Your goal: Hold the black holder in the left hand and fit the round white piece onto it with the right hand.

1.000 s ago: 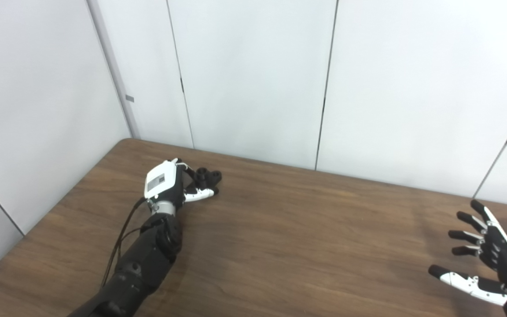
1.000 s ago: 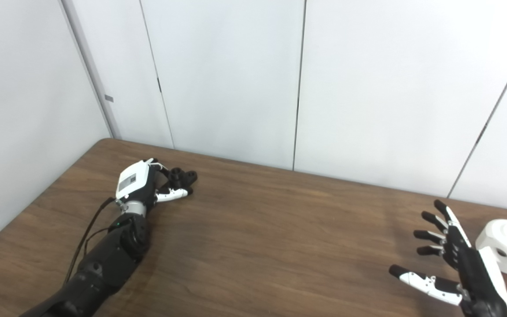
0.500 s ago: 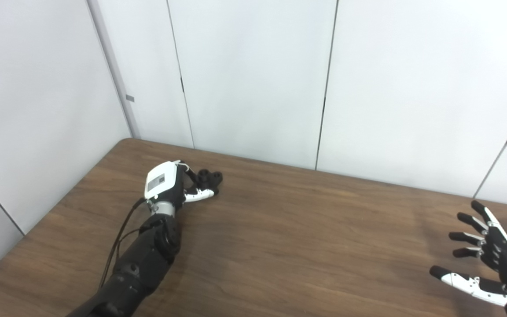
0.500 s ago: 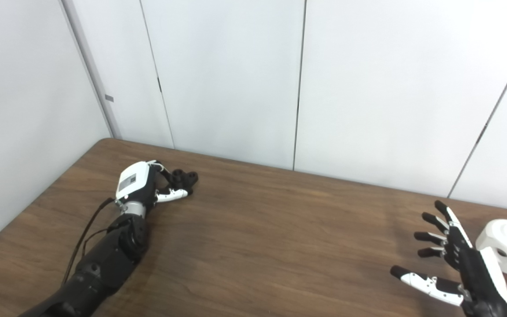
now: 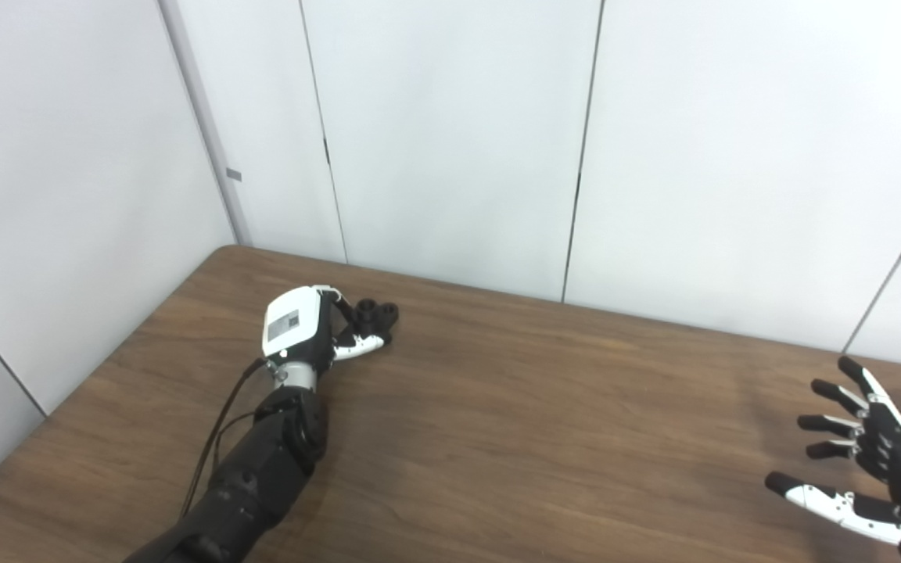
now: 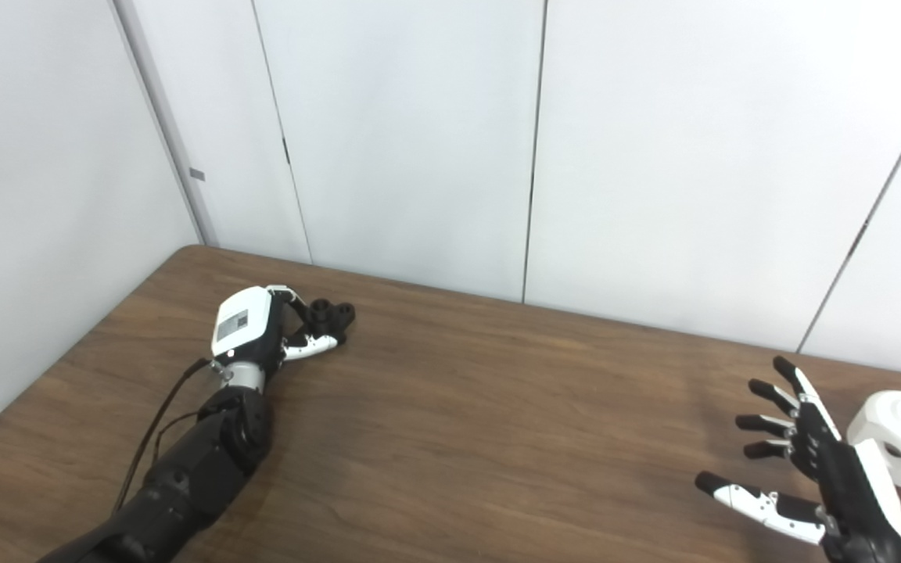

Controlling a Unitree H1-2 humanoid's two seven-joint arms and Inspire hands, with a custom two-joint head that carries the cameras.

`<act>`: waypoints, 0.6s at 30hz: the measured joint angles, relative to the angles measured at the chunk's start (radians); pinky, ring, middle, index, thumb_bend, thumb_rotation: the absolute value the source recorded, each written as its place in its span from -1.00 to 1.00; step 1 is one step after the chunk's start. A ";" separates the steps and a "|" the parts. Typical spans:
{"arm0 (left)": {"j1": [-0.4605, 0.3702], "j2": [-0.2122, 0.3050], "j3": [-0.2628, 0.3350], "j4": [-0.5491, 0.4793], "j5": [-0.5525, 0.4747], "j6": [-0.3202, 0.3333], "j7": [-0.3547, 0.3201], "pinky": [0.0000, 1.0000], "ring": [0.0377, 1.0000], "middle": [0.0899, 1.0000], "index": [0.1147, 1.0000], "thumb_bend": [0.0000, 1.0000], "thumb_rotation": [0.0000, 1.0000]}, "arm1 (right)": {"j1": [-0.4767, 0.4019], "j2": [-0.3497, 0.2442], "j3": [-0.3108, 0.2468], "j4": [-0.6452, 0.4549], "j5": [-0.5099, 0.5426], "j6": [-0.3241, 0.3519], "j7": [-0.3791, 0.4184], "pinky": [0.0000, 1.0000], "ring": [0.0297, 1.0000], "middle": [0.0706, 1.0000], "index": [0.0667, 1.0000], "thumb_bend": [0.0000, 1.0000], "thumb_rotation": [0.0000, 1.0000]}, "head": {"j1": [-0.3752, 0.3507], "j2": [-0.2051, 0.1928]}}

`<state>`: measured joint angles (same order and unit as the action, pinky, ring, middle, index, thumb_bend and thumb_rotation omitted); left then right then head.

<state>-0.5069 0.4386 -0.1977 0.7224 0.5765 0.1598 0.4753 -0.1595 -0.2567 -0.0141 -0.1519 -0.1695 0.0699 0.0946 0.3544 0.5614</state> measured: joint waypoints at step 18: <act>0.108 -0.041 -0.088 -0.240 -0.095 -0.350 -0.237 0.72 0.89 0.67 -0.18 0.05 -0.88 | -0.001 0.005 0.001 0.053 -0.008 -0.047 -0.011 0.19 0.48 0.70 0.85 0.22 -1.00 | -0.141 0.028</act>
<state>-0.3991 0.3976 -0.2857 0.4828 0.4811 -0.1906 0.2387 -0.1605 -0.2520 -0.0127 -0.0994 -0.1779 0.0231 0.0840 0.2133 0.5890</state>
